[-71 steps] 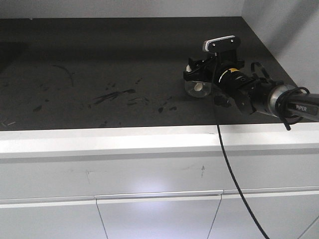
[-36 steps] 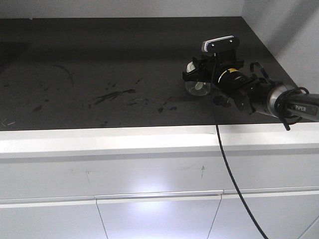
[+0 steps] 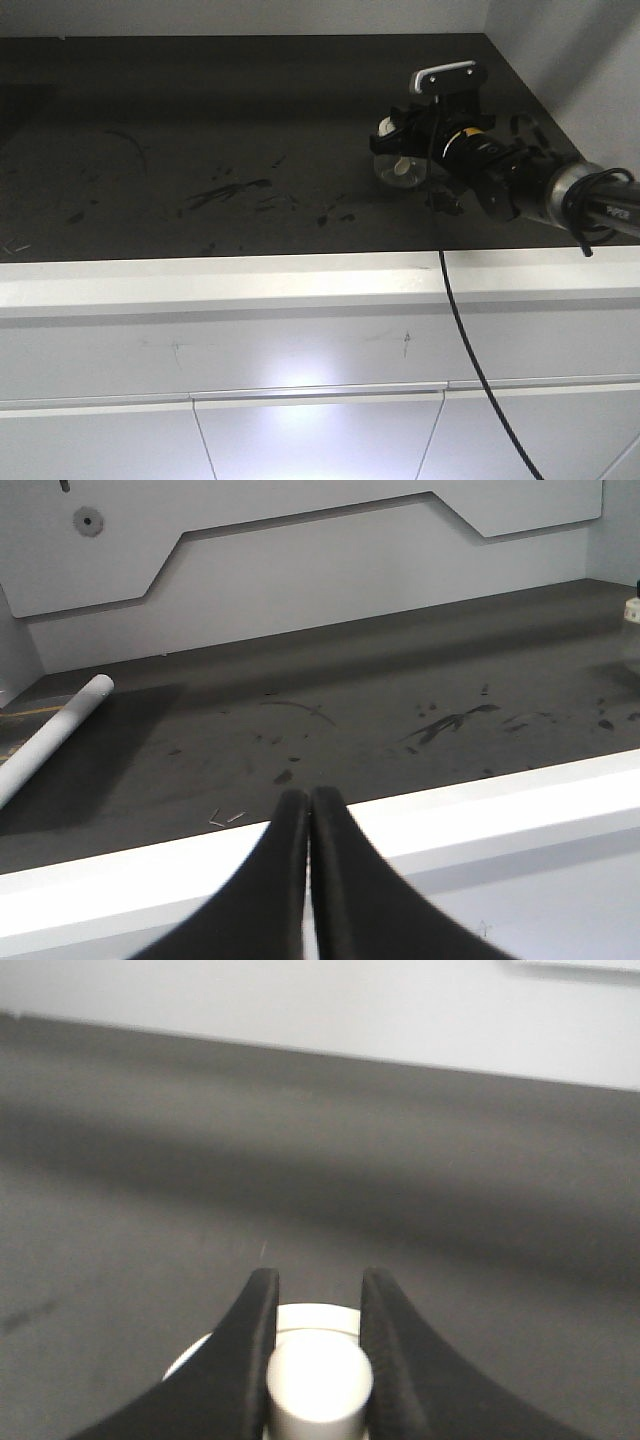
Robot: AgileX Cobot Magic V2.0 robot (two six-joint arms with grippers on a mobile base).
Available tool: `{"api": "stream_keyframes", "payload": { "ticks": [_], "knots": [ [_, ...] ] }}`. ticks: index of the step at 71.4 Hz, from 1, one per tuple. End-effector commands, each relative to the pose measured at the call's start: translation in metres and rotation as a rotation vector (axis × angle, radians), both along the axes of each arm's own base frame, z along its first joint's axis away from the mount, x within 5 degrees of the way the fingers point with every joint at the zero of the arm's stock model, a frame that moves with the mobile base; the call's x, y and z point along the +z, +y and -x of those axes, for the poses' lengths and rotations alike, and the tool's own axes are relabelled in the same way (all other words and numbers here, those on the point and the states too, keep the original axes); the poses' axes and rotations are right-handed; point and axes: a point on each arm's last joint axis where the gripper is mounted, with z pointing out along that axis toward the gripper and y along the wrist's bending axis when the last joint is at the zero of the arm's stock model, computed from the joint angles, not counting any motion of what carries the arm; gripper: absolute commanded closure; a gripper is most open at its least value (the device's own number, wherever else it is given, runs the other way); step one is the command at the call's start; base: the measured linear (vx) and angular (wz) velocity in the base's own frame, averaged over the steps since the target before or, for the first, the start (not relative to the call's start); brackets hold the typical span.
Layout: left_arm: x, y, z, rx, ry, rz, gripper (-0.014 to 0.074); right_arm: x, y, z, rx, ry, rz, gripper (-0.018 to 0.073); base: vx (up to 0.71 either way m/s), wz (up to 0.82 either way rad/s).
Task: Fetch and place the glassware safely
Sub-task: 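Close the right gripper on the white lid of the jar, then lift the jar with the right gripper and pull it out of the hood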
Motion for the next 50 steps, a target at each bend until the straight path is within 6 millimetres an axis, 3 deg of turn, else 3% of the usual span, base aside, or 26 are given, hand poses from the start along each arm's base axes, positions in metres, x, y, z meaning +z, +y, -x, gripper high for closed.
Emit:
{"api": "stream_keyframes", "payload": {
  "ticks": [1, 11, 31, 50],
  "knots": [
    [0.014, 0.000, 0.001, -0.005, -0.079, 0.011, 0.0603, 0.075, -0.003, 0.015, 0.005, -0.194, -0.083, 0.0564, 0.00, 0.00],
    [0.014, 0.000, 0.001, -0.005, -0.079, 0.011, 0.0603, 0.094, -0.009, 0.045, 0.008, -0.210, -0.085, 0.0563, 0.00, 0.00],
    [0.014, 0.000, 0.001, -0.005, -0.079, 0.011, 0.0603, 0.090, -0.022, 0.126, 0.036, -0.187, -0.077, 0.0563, 0.00, 0.00],
    [0.014, 0.000, 0.001, -0.005, -0.079, 0.011, 0.0603, 0.090, -0.001, 0.198, 0.174, -0.193, -0.042, 0.0563, 0.00, 0.00]
  ]
}}
